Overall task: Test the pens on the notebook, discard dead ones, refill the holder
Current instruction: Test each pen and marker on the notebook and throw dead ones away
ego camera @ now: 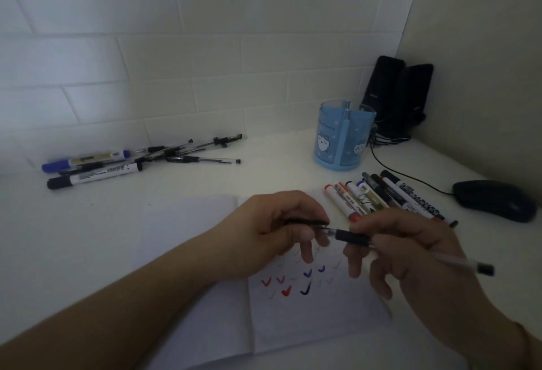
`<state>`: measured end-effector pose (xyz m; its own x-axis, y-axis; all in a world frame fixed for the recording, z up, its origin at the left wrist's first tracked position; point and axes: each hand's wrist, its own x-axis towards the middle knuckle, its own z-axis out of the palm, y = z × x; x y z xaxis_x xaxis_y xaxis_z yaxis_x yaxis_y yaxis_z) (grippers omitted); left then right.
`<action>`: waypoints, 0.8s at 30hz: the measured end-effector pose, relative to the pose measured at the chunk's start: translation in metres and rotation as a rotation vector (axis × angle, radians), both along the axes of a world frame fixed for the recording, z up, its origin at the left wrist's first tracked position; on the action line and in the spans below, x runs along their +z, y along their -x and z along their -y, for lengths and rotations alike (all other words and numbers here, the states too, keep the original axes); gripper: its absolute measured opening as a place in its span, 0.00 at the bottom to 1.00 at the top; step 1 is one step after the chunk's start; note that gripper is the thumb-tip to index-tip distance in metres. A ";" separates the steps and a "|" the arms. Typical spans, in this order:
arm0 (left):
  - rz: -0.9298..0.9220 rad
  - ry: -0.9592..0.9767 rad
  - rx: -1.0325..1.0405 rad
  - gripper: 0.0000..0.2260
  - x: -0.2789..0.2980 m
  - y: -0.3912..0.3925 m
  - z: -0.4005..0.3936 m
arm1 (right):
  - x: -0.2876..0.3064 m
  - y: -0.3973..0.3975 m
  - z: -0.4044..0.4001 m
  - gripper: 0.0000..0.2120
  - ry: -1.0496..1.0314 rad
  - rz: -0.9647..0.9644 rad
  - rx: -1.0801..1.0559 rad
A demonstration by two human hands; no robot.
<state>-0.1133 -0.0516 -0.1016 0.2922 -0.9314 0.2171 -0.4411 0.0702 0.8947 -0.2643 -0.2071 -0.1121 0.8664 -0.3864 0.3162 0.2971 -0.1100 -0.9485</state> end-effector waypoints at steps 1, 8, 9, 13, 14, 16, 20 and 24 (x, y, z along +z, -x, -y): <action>-0.004 0.002 -0.012 0.07 0.000 0.001 0.000 | 0.000 -0.001 -0.002 0.11 0.014 -0.017 0.001; -0.082 0.098 -0.059 0.07 0.000 0.016 0.001 | -0.002 -0.004 -0.009 0.11 -0.006 0.086 0.064; -0.086 0.109 -0.054 0.08 0.000 0.018 0.002 | -0.003 -0.004 -0.010 0.12 0.012 0.125 0.069; -0.038 0.126 -0.056 0.09 -0.002 0.021 0.001 | -0.006 -0.005 -0.016 0.16 0.053 0.160 0.020; -0.032 0.118 -0.060 0.09 -0.002 0.021 0.001 | -0.007 -0.005 -0.016 0.15 0.071 0.166 0.009; -0.049 0.084 -0.062 0.07 -0.001 0.020 0.003 | -0.005 -0.005 -0.013 0.13 0.133 0.139 0.015; -0.028 0.074 -0.030 0.07 0.007 0.008 0.000 | 0.010 0.000 0.002 0.12 0.128 0.092 0.004; 0.345 0.087 0.117 0.09 0.009 -0.012 -0.011 | 0.016 0.008 0.010 0.16 0.249 0.109 -0.107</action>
<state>-0.1017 -0.0405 -0.0925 0.2917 -0.8695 0.3986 -0.7254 0.0705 0.6847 -0.2725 -0.2168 -0.0961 0.7804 -0.3727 0.5020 0.3703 -0.3714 -0.8514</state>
